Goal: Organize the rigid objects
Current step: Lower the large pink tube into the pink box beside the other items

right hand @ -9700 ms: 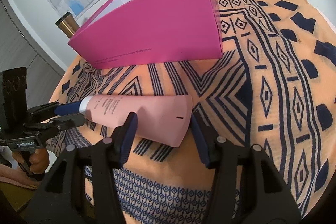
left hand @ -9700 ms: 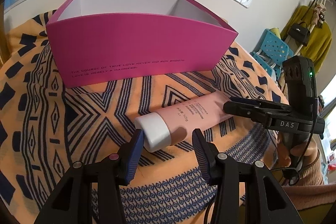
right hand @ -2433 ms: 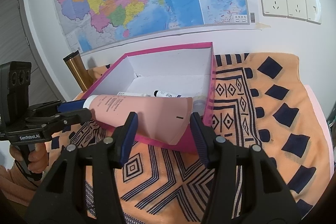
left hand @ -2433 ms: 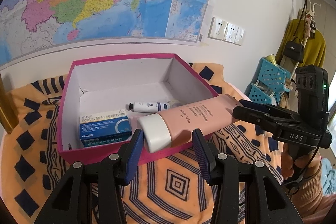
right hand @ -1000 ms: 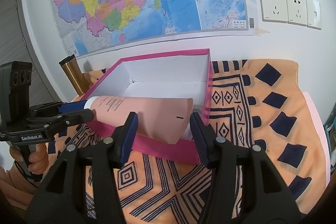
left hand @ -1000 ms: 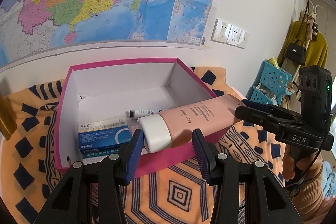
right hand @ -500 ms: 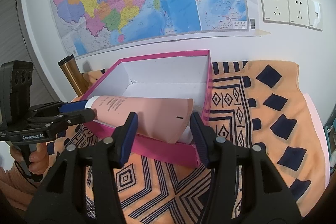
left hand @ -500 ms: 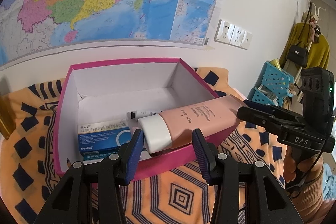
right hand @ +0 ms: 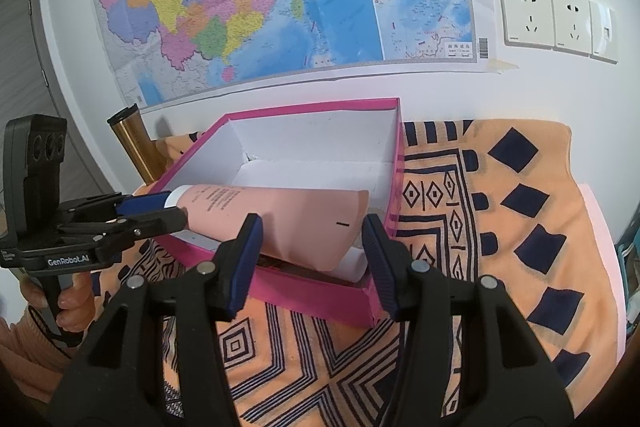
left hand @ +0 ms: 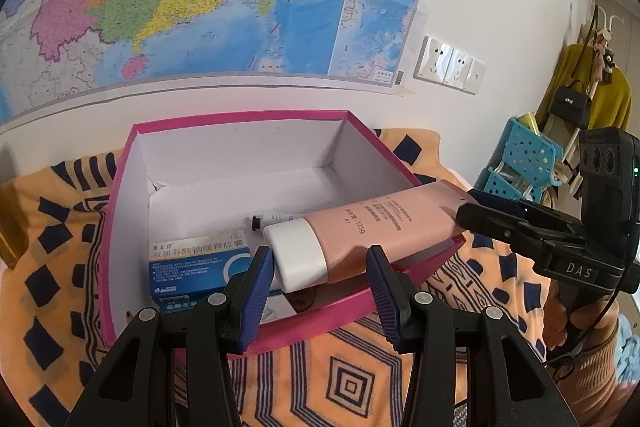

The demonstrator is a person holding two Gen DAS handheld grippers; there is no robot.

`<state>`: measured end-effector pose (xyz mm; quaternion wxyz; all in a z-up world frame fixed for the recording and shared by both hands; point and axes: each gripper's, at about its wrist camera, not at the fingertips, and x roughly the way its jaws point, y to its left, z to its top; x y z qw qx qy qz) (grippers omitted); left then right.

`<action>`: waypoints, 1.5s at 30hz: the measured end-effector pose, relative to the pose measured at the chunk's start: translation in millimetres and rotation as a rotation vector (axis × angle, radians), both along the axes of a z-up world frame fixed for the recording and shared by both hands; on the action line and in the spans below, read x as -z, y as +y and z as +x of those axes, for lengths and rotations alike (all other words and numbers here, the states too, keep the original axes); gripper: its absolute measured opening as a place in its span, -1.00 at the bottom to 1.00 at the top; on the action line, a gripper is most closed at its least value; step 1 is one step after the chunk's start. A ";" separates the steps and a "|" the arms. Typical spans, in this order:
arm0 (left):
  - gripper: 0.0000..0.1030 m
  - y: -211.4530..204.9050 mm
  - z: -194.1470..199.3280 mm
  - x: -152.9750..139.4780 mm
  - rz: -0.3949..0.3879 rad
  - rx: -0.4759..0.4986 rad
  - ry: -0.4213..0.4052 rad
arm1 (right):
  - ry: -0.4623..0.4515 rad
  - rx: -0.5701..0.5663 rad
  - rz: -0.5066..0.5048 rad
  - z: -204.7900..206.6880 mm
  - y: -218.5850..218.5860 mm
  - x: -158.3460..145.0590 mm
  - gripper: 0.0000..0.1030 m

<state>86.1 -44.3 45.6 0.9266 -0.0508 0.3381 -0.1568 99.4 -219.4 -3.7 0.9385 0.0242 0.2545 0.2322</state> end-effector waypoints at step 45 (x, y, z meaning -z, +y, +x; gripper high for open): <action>-0.08 -1.6 23.2 -0.3 0.011 -0.019 0.012 | 0.005 0.002 -0.008 20.9 -2.6 -4.2 0.06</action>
